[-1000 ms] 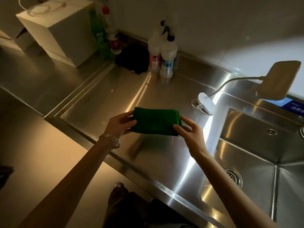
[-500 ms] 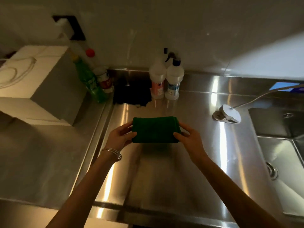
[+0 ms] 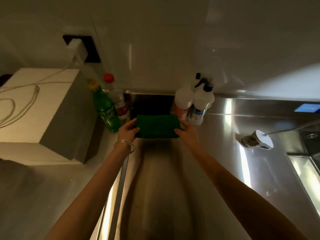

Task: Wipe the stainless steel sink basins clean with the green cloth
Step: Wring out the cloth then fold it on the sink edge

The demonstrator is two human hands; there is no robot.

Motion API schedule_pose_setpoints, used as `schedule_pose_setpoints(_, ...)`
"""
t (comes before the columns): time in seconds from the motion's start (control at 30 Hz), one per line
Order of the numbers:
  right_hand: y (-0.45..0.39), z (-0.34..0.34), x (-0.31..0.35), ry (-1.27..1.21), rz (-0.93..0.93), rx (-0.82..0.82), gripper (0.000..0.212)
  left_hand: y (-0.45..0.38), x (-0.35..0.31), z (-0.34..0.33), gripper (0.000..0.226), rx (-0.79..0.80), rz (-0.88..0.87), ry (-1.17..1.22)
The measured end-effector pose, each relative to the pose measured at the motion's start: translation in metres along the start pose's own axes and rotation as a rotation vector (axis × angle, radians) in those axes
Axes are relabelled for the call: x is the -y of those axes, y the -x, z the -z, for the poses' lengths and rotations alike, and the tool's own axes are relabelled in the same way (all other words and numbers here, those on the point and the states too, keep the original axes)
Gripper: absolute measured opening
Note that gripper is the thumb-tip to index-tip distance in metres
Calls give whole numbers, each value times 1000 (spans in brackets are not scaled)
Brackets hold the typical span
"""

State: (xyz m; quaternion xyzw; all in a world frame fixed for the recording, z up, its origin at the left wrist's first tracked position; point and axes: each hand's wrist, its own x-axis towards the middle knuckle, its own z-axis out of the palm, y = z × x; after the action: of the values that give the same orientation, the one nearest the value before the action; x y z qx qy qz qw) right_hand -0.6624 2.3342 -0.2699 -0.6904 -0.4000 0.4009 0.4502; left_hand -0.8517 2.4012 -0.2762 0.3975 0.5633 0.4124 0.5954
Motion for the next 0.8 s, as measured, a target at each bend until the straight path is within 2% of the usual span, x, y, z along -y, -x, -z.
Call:
schedule_pose_setpoints(0.2, -71, -29, 0, 90, 98, 6, 49, -69, -5, -3, 47, -109, -123, -90)
schedule_pose_setpoints(0.33, -99, -46, -32, 307, -24, 113, 49, -94, 23, -2, 48, -103, -42, -348)
schedule_pose_setpoints(0.43, -101, -49, -54, 441, -46, 108, 48, -100, 36, 2, 49, -89, -42, -351)
schedule_pose_setpoints(0.57, -101, -51, -50, 379, -27, 62, 48, -105, 35, 6, 48, -97, -66, -256)
schedule_pose_setpoints(0.67, -101, -54, -45, 314, -18, -33, 47, -109, 36, 5, 46, -124, -117, -212)
schedule_pose_setpoints(0.8, -98, -59, -50, 370, -4, -32, 47, -114, 43, 5, 45, -133, -191, -391)
